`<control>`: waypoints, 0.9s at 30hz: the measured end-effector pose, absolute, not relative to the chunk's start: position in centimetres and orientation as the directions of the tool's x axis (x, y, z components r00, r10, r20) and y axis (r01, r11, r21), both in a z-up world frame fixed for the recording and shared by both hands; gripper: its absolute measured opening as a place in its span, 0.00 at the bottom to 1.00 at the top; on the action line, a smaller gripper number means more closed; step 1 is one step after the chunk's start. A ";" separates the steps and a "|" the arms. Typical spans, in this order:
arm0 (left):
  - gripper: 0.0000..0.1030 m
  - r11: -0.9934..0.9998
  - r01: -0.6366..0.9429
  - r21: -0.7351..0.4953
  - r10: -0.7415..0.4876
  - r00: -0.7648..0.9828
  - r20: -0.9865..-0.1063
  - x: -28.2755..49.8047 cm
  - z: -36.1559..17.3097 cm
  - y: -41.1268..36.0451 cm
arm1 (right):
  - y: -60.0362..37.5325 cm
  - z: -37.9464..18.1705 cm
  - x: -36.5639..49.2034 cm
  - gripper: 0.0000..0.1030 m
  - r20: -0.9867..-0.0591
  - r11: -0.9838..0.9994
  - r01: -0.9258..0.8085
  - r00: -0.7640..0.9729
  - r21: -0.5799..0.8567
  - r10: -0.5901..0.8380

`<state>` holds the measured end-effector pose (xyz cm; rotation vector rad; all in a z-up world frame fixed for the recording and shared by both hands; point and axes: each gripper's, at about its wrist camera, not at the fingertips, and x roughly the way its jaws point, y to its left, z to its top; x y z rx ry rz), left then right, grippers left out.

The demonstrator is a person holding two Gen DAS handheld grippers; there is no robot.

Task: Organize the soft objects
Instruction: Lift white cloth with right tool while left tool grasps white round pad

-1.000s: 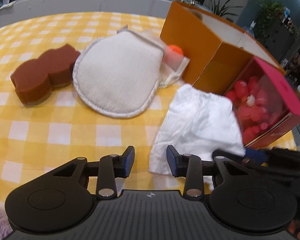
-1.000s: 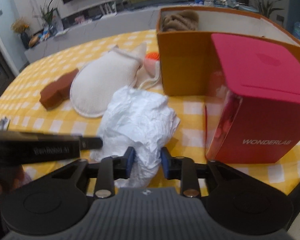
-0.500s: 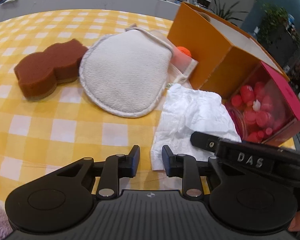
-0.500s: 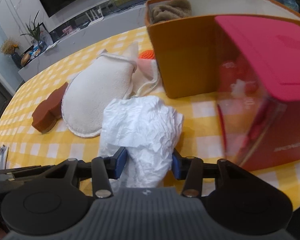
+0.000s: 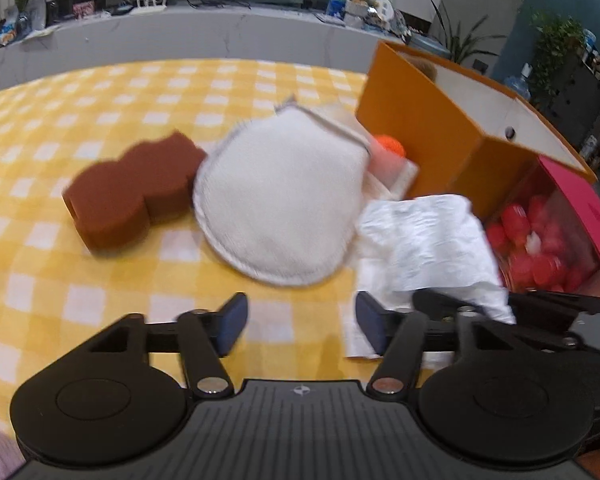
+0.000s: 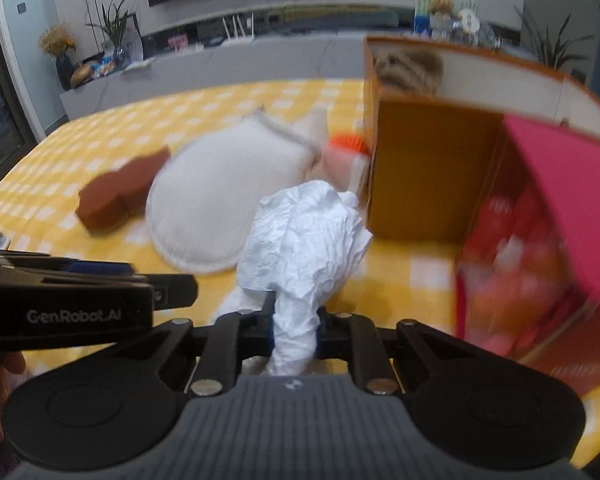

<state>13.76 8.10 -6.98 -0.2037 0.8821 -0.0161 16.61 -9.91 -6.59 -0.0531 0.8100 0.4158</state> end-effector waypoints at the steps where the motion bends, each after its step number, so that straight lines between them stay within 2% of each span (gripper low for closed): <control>1: 0.75 0.979 -0.086 -0.183 -0.086 0.643 -0.761 14.2 -6.8 8.5 | -9.9 -6.4 17.1 0.13 -0.708 0.920 -0.379 0.622 0.102 0.335; 5: 0.88 0.965 -0.159 -0.207 -0.049 0.668 -0.743 16.3 -6.7 10.0 | -9.6 -7.1 18.9 0.14 -0.725 0.928 -0.360 0.614 0.096 0.313; 9: 0.88 0.949 -0.218 -0.226 -0.025 0.663 -0.748 17.9 -8.6 11.1 | -9.0 -8.5 19.8 0.15 -0.750 0.925 -0.365 0.582 0.104 0.314; 11: 0.88 0.942 -0.207 -0.263 -0.060 0.670 -0.740 18.0 -9.2 11.2 | -8.9 -8.6 19.7 0.15 -0.749 0.921 -0.377 0.582 0.095 0.316; 13: 0.88 0.952 -0.183 -0.247 -0.060 0.676 -0.734 18.2 -9.5 10.6 | -9.3 -8.7 20.0 0.16 -0.749 0.920 -0.375 0.574 0.118 0.330; 14: 0.86 0.960 -0.173 -0.219 -0.043 0.683 -0.729 18.2 -9.5 10.2 | -9.4 -8.6 20.1 0.16 -0.750 0.919 -0.372 0.570 0.130 0.336; 15: 0.76 0.968 -0.160 -0.193 -0.031 0.688 -0.725 18.2 -9.5 9.8 | -9.5 -8.6 20.1 0.16 -0.750 0.919 -0.370 0.567 0.137 0.340; 20: 0.62 0.992 -0.096 -0.087 0.013 0.743 -0.670 17.2 -8.4 7.7 | -9.5 -8.7 19.9 0.16 -0.744 0.915 -0.383 0.572 0.129 0.345; 26: 0.60 0.999 0.030 -0.030 -0.042 0.779 -0.626 16.6 -8.0 5.5 | -9.9 -8.8 20.0 0.16 -0.742 0.913 -0.380 0.568 0.148 0.357; 27: 0.54 0.998 0.055 -0.018 -0.054 0.776 -0.628 16.7 -8.1 5.0 | -9.9 -8.9 20.0 0.16 -0.742 0.913 -0.379 0.567 0.150 0.358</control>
